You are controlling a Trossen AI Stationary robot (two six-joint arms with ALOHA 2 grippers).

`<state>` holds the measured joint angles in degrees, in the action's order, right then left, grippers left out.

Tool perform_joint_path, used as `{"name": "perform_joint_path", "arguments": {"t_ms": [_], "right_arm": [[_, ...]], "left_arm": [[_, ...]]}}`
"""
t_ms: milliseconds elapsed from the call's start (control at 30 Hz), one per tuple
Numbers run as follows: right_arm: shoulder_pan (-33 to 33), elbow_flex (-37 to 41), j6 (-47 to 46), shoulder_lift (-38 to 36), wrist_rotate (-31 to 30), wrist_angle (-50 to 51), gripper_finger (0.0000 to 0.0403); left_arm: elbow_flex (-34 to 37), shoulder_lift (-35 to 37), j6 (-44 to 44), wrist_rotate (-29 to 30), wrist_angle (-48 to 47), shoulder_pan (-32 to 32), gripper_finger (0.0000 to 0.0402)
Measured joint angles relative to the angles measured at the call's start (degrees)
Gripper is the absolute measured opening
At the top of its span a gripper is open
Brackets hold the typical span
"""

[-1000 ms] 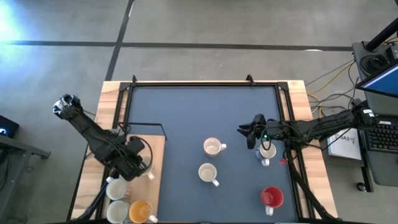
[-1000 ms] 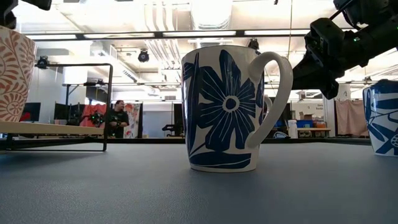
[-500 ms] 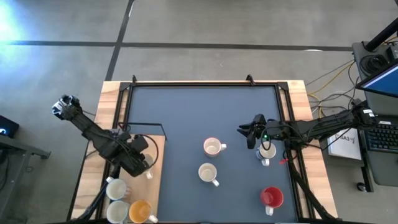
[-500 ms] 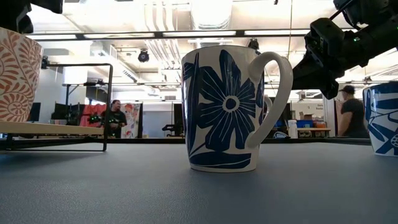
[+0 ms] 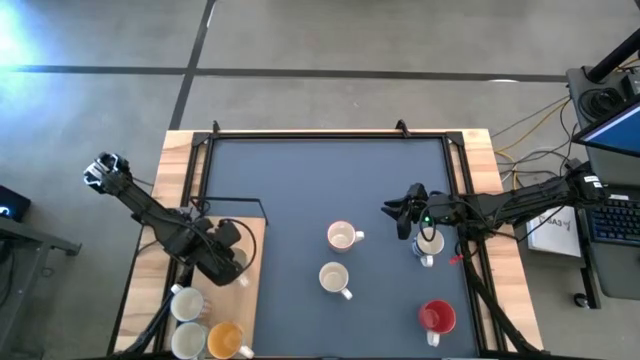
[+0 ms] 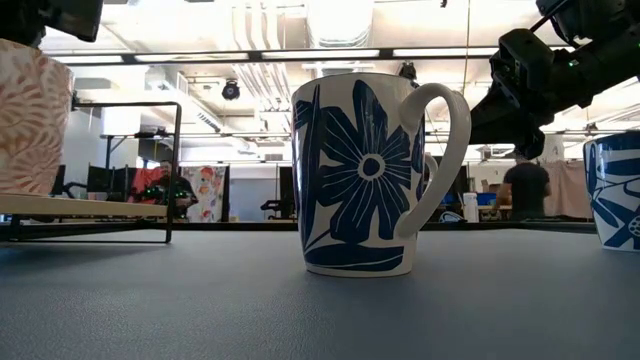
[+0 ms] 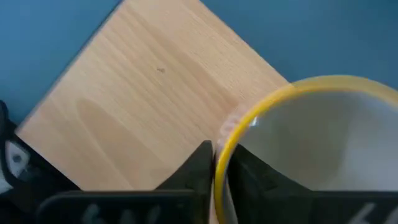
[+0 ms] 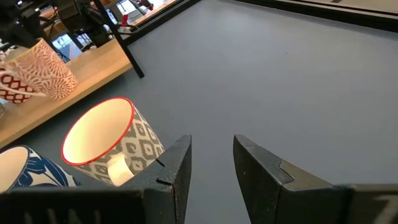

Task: Place coffee mugs
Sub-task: Put the patterned brown mug on the shelf

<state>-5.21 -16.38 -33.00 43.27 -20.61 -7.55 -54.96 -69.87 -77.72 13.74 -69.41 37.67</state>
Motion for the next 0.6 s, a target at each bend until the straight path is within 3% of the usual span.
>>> {"name": "perform_joint_path", "arguments": {"t_ms": [600], "right_arm": [[0.0, 0.0, -0.01, 0.01, 0.01, -0.01, 0.0107]], "left_arm": [[-2.53, -1.23, -24.85, -8.13, 1.99, 1.2, 0.0016]]}}
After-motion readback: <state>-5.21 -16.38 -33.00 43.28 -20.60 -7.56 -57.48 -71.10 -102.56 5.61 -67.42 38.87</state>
